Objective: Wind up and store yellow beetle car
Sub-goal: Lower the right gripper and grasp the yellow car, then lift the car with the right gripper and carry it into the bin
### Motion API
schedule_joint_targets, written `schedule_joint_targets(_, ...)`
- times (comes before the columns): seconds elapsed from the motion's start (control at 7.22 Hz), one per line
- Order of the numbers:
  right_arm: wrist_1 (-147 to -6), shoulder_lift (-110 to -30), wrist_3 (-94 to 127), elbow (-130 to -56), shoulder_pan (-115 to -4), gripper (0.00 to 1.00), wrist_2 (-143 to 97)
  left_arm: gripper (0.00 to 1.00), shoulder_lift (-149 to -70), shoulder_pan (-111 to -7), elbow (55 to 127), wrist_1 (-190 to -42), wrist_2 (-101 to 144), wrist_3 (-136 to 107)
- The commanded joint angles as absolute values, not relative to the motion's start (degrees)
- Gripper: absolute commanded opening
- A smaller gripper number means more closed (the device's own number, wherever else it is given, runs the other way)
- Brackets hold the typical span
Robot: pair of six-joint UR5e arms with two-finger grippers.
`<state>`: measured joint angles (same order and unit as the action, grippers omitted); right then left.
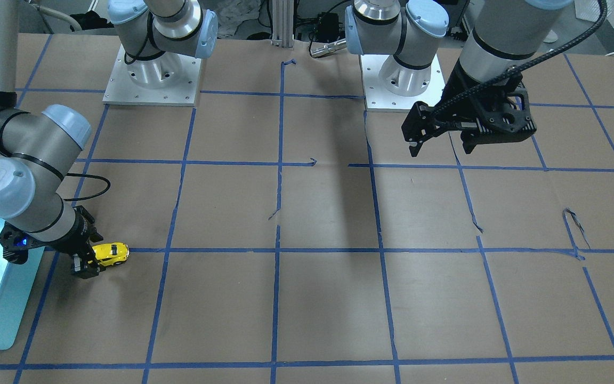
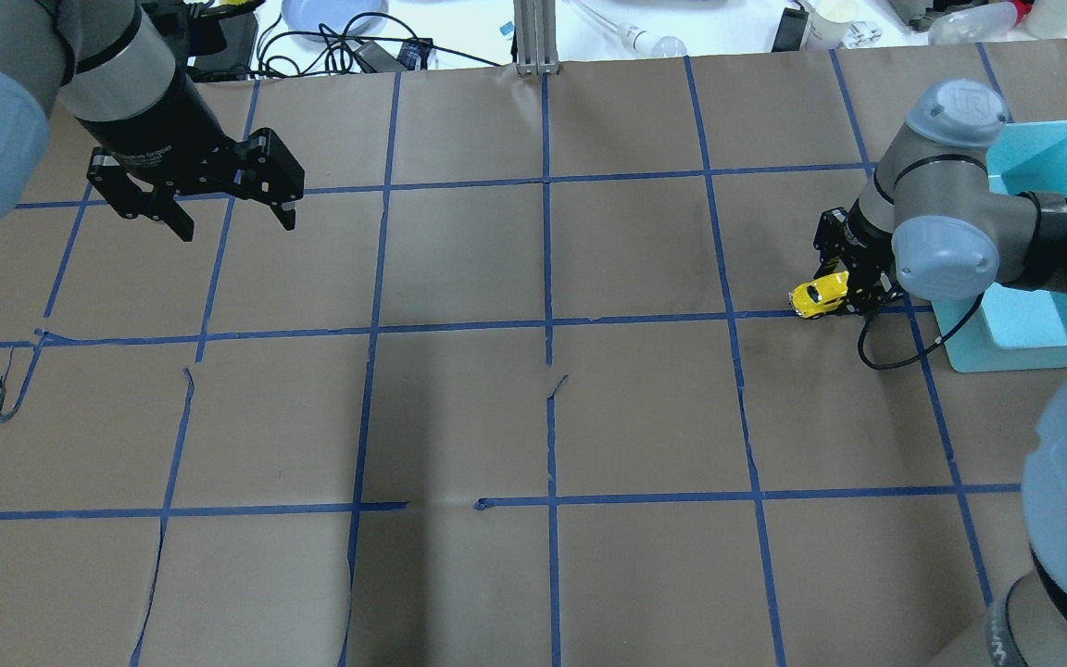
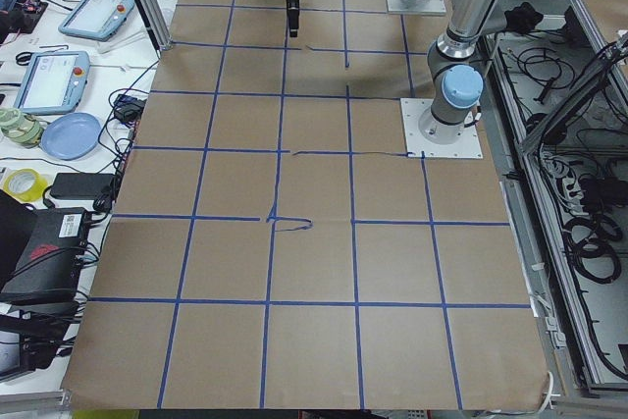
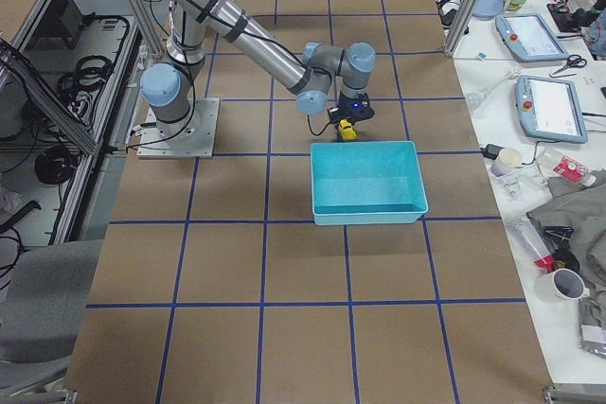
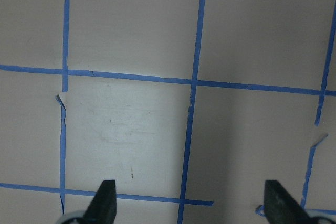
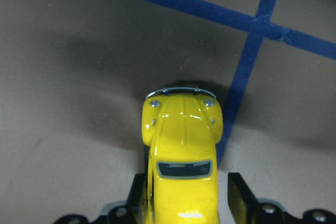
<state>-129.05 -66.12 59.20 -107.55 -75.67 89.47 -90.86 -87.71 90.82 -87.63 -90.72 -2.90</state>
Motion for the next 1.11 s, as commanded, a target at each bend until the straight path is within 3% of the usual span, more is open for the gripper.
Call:
schedule_joint_targets(0.0, -128.85, -66.36, 58.37, -108.1, -75.67, 0.31, 87.28, 1.0, -91.23, -87.71, 90.97, -87.63, -90.7, -2.9)
schedule_joint_targets(0.28, -128.32, -67.14, 57.31, -107.32, -75.94, 0.16, 87.62, 1.0, -90.97, -87.71, 91.14, -87.63, -90.7, -2.2)
schedule_joint_targets(0.55, -121.52, -73.52, 57.04, -105.13, -77.34, 0.16, 88.15, 1.0, -90.97, -87.71, 91.06, -87.63, -90.79, -2.11)
schedule_joint_targets(0.97, -104.88, -73.66, 53.45, -89.34, -75.51, 0.13, 91.58, 1.0, -90.7, -87.71, 91.14, -87.63, -90.7, -2.11)
